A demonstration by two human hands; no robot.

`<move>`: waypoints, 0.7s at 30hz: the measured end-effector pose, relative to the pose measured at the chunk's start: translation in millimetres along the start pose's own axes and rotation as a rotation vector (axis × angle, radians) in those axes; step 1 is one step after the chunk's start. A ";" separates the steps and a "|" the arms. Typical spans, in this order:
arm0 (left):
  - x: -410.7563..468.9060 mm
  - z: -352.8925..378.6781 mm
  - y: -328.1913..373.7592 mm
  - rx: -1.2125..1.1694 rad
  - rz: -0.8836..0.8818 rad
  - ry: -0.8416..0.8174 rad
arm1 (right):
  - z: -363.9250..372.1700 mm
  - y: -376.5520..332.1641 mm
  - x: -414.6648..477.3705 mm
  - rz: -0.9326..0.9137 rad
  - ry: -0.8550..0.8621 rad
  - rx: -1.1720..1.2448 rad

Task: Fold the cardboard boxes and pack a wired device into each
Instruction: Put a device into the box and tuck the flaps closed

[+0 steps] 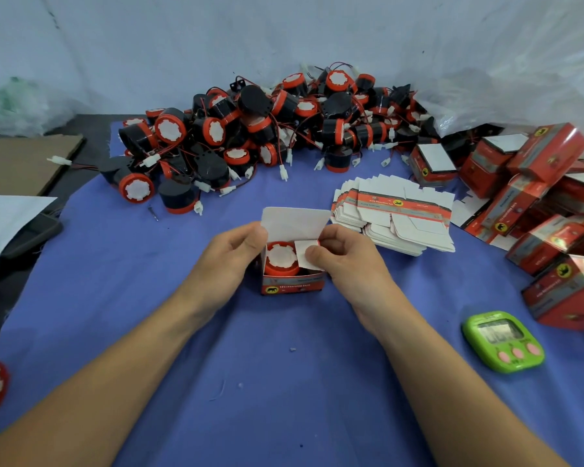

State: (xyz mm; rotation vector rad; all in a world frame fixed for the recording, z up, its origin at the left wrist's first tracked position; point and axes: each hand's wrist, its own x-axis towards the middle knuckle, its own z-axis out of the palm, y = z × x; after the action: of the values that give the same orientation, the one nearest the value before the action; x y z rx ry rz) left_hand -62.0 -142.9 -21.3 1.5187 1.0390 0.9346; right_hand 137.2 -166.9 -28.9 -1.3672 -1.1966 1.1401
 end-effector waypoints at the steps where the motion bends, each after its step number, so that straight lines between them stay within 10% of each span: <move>1: 1.7 -2.1 -1.2 -0.017 0.000 -0.051 | 1.1 0.4 0.0 -0.002 0.010 -0.021; 8: 2.4 -5.3 -3.0 -0.049 0.034 -0.123 | 8.1 -6.3 1.9 -0.039 0.190 -0.385; 14: -0.7 5.2 -7.5 0.259 0.102 0.341 | 7.2 -13.0 4.8 0.025 0.199 -0.346; 21: 4.9 5.8 -1.5 0.190 0.026 0.021 | 9.2 -5.3 -0.1 -0.075 0.207 -0.268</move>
State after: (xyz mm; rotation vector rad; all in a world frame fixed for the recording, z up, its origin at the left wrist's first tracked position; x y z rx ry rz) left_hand -55.2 -139.9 -23.5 1.6848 1.1521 0.8915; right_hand 127.5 -165.9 -24.7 -1.5851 -1.2693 0.7838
